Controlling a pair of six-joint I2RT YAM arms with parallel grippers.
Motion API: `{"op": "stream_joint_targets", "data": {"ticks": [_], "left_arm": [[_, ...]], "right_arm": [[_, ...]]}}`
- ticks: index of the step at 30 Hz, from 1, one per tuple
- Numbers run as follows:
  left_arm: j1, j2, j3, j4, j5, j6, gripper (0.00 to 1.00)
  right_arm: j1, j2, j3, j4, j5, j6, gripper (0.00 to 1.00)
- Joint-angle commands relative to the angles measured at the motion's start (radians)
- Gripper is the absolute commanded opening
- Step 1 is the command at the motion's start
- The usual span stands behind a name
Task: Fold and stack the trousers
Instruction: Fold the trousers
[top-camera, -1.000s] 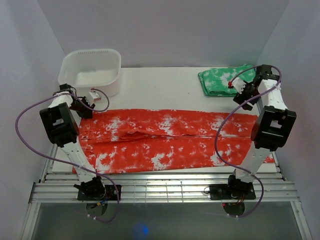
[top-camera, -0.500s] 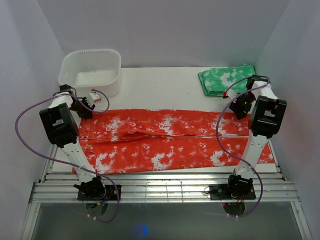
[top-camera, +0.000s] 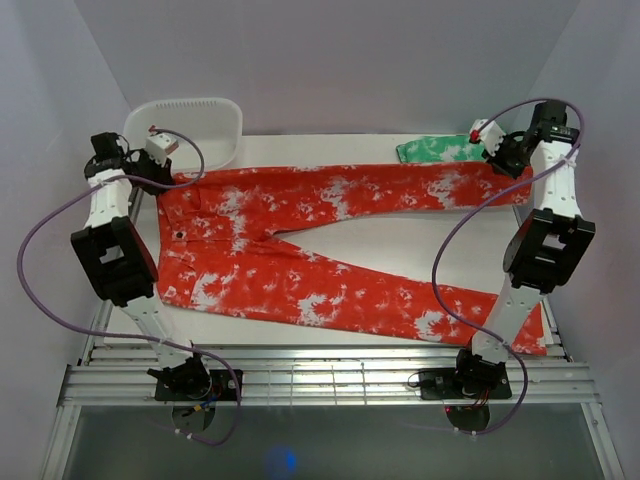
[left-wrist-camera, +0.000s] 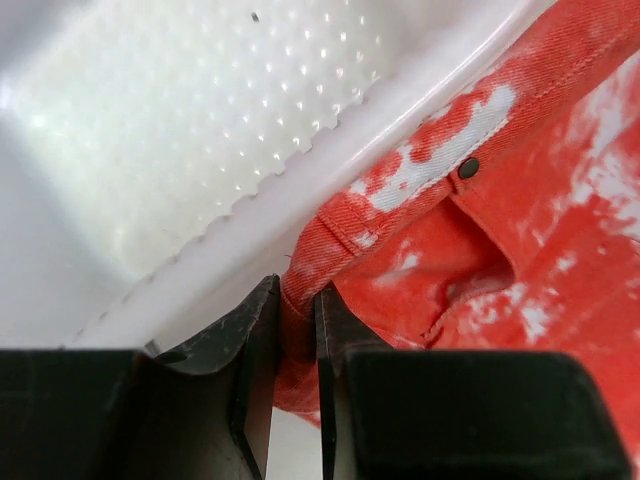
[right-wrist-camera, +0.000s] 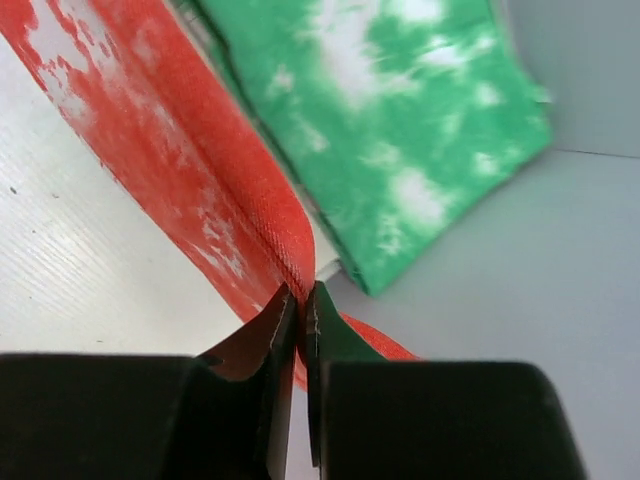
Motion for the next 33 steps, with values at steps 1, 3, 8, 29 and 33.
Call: {"op": "stream_joint_targets", "data": {"ticks": [1,3,8,29,33], "left_arm": [[0.096,-0.271,-0.105,0.185,0.102,-0.077,0.00],[0.117,-0.330,-0.194,0.260,0.119,-0.091,0.00],[0.156,-0.480,-0.452,0.354,0.171,-0.085,0.00],[0.363,-0.539,-0.872,0.041,0.173,0.512,0.00],[0.355,-0.445,-0.692,0.038,0.233,0.324,0.00]], "right_arm": [[-0.104,-0.217,0.004,0.137,-0.106,0.023,0.08],[-0.118,-0.288,-0.095,0.200,-0.123,0.038,0.08],[-0.121,-0.533,-0.304,0.388,-0.178,0.029,0.08],[-0.514,-1.236,-1.339,0.163,-0.212,-0.707,0.08],[-0.514,-1.154,-1.241,0.127,-0.235,-0.733,0.08]]}}
